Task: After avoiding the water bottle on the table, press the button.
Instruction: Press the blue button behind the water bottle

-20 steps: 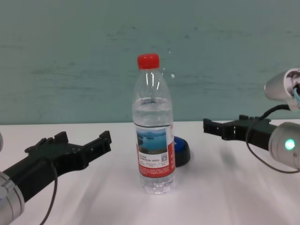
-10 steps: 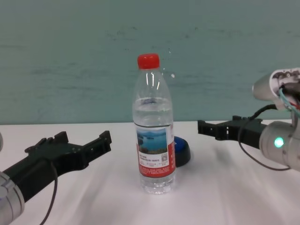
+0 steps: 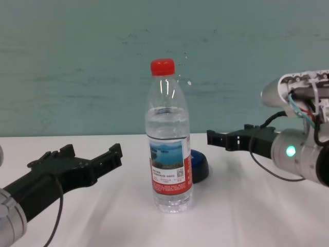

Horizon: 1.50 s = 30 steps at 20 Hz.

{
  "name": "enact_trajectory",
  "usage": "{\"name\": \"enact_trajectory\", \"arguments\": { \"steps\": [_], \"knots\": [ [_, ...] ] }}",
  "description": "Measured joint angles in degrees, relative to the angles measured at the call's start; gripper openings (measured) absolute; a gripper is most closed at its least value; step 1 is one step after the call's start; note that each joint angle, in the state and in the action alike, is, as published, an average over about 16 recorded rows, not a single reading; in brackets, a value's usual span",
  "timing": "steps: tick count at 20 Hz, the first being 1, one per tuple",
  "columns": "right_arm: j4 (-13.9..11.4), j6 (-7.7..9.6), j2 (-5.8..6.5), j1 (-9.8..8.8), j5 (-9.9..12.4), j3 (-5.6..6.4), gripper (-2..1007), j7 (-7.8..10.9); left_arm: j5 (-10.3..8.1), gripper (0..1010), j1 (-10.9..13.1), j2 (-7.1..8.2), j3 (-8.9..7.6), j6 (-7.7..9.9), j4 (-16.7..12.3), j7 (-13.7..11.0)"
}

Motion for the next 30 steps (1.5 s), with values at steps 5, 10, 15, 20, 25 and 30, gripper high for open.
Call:
{"name": "enact_trajectory", "arguments": {
  "steps": [5, 10, 15, 20, 25, 30],
  "knots": [
    [2.53, -0.23, -0.61, 1.76, -0.59, -0.32, 1004, 0.17, 0.0, 1010, 0.0, 0.0, 0.0, 0.0, 0.0, 0.0],
    [5.0, -0.48, -1.25, 3.43, -1.06, -0.61, 1004, 0.42, 0.0, 1010, 0.0, 0.0, 0.0, 0.0, 0.0, 0.0],
    [7.65, -0.87, -1.98, 5.09, -1.46, -0.95, 1004, 0.71, 0.0, 1010, 0.0, 0.0, 0.0, 0.0, 0.0, 0.0],
    [10.43, -1.44, -2.73, 6.67, -1.78, -1.24, 1004, 0.92, 0.0, 1010, 0.0, 0.0, 0.0, 0.0, 0.0, 0.0],
    [13.5, -2.15, -3.42, 8.24, -2.05, -1.3, 1004, 0.94, 0.0, 1010, 0.0, 0.0, 0.0, 0.0, 0.0, 0.0],
    [16.54, -2.9, -3.96, 9.74, -2.31, -1.16, 1004, 0.87, 0.0, 1010, 0.0, 0.0, 0.0, 0.0, 0.0, 0.0]
  ]
}}
